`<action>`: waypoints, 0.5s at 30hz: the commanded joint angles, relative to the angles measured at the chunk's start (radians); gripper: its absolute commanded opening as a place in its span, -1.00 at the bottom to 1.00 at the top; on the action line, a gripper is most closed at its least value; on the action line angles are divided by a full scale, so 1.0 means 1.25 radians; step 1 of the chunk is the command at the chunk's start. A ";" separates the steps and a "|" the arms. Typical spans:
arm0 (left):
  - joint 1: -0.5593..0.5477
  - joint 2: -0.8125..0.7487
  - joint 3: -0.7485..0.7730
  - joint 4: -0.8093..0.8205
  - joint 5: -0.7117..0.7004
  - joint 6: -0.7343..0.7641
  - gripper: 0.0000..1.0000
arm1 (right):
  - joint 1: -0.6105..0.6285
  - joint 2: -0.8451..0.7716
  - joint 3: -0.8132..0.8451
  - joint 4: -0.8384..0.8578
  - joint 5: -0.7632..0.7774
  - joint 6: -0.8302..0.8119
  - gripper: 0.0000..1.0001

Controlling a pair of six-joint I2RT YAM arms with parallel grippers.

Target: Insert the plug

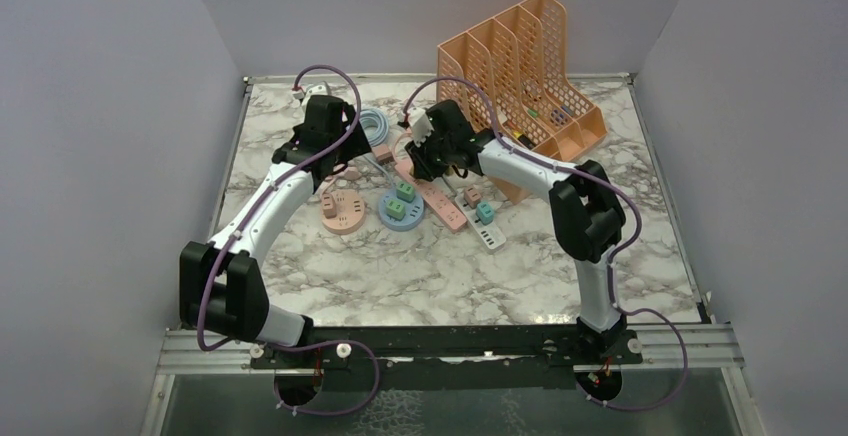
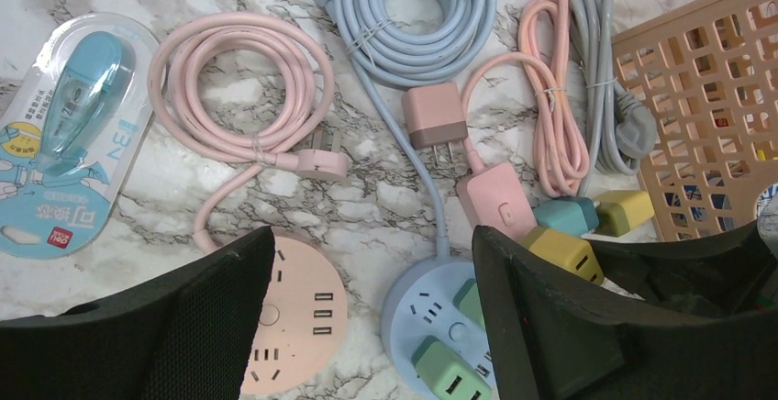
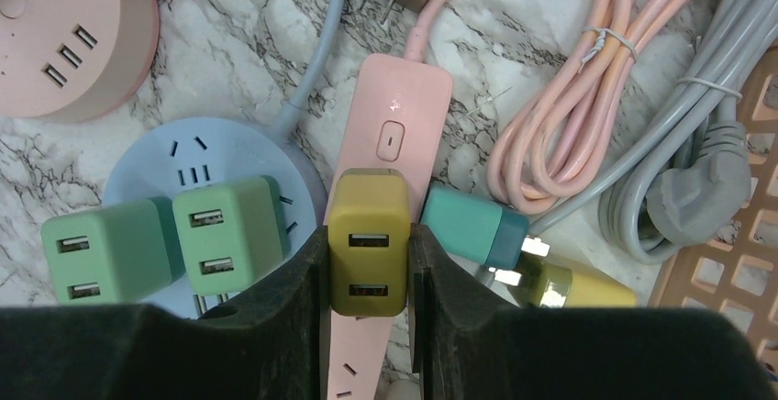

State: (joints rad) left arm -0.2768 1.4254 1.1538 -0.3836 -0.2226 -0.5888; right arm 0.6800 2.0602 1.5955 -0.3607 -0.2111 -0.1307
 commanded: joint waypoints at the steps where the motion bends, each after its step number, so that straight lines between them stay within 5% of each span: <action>1: 0.003 -0.002 0.016 0.006 0.020 0.028 0.60 | 0.010 0.025 0.038 -0.057 0.003 -0.032 -0.98; 15: 0.003 -0.034 0.017 0.009 -0.008 0.081 0.60 | 0.022 0.082 0.106 -0.169 0.043 -0.035 -0.98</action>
State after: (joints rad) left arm -0.2768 1.4246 1.1538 -0.3832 -0.2180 -0.5175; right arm 0.6987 2.1090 1.6974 -0.4808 -0.2111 -0.1711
